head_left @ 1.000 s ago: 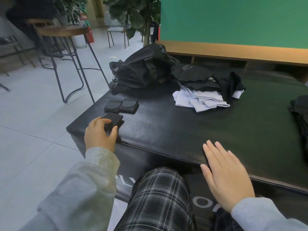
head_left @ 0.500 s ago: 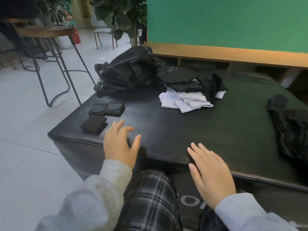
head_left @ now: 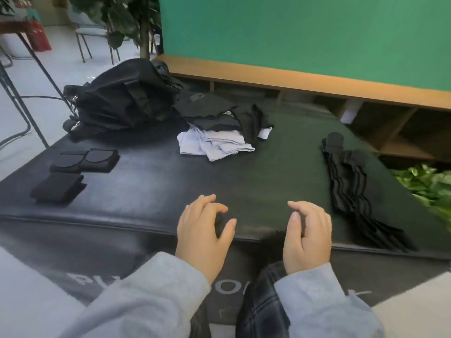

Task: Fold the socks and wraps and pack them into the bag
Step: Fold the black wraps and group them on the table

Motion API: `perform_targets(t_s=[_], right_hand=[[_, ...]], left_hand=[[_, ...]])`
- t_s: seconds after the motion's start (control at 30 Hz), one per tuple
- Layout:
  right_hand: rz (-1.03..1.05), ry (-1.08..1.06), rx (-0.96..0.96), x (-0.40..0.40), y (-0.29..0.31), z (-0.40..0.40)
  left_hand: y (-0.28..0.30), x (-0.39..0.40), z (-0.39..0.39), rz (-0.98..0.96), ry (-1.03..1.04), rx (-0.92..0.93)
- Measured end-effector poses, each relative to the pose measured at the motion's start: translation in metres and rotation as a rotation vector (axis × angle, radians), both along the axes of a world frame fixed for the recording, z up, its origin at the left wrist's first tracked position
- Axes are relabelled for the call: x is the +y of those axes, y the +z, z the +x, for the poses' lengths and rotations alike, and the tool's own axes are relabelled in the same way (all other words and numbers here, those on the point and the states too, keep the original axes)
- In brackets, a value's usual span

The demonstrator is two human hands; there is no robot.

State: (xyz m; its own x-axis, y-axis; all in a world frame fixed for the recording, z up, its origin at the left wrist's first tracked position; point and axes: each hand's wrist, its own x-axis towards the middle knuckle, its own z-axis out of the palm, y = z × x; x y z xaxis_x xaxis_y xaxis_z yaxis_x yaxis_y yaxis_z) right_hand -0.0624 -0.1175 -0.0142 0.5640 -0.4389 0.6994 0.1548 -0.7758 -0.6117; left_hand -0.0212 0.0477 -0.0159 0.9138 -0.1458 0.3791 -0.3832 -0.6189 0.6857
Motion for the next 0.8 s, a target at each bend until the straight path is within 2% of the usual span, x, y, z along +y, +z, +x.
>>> perform_targets(t_s=[0.1, 0.23, 0.4, 0.53, 0.63, 0.8], right_hand=[[-0.006, -0.115, -0.011, -0.017, 0.002, -0.006], [-0.065, -0.310, -0.024, -0.043, 0.008, -0.015], [-0.109, -0.548, 0.028, -0.065, 0.020, -0.026], [0.054, -0.700, 0.252, -0.080, 0.022, -0.037], [0.219, -0.684, 0.371, -0.092, 0.021, -0.042], [0.491, -0.543, 0.280, -0.096, 0.016, -0.044]], left_hand=[[-0.006, -0.018, -0.010, -0.025, -0.053, 0.016], [-0.021, -0.021, -0.017, 0.107, -0.170, -0.097], [-0.026, -0.015, -0.014, 0.135, -0.202, -0.141], [-0.027, -0.016, -0.014, 0.138, -0.205, -0.169], [-0.027, -0.015, -0.013, 0.139, -0.206, -0.175], [-0.027, -0.016, -0.013, 0.148, -0.205, -0.179]])
